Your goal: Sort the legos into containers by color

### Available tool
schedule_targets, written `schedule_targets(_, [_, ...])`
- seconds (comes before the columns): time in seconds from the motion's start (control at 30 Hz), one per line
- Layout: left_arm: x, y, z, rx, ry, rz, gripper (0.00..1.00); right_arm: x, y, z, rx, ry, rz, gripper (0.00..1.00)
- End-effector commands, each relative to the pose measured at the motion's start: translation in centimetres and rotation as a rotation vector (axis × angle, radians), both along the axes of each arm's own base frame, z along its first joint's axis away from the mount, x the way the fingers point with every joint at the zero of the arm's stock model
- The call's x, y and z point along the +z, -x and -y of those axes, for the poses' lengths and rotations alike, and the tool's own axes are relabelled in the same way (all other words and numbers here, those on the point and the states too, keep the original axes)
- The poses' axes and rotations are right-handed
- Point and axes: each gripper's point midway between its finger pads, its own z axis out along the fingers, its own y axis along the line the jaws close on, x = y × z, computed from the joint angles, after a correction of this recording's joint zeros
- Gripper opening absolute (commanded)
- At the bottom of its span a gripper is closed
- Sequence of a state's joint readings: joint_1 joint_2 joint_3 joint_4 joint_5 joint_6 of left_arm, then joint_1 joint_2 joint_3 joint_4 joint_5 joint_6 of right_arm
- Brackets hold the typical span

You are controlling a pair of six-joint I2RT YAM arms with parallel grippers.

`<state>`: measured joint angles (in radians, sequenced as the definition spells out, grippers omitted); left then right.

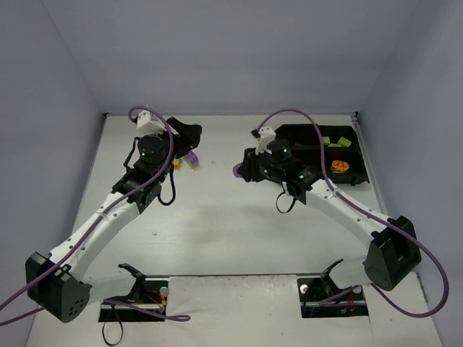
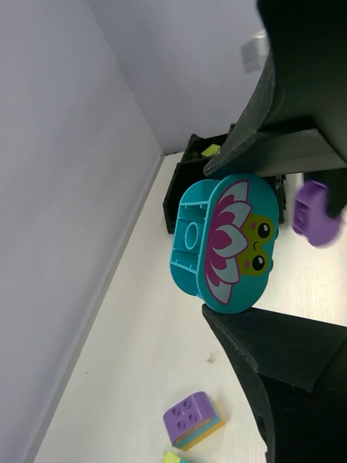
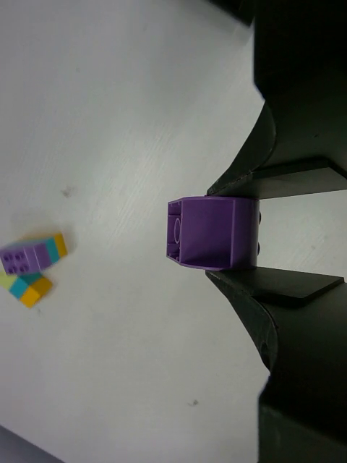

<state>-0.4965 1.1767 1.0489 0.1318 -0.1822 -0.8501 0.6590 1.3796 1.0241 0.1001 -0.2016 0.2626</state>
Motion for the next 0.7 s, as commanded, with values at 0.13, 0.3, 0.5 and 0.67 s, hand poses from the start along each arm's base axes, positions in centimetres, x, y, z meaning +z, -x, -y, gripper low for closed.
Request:
schedule_targets(0.13, [2.8, 3.4, -1.6, -0.055, -0.122, 0.104, 0.00, 5.2, -7.3, 6.9, -0.227, 0.024, 0.146, 0.00])
schedule_targets(0.3, [-0.2, 6.3, -2.3, -0.121, -0.219, 0.032, 0.00, 5.2, -10.9, 9.3, -0.300, 0.076, 0.153, 0.00])
schedule_targets(0.5, [-2.9, 9.1, -3.1, -0.189, -0.315, -0.034, 0.00, 5.4, -14.4, 12.5, -0.403, 0.111, 0.169, 0.00])
schedule_targets(0.67, [-4.6, 11.0, -3.7, -0.225, -0.350, -0.061, 0.00, 5.1, -16.7, 15.9, -0.502, 0.160, 0.174, 0.00])
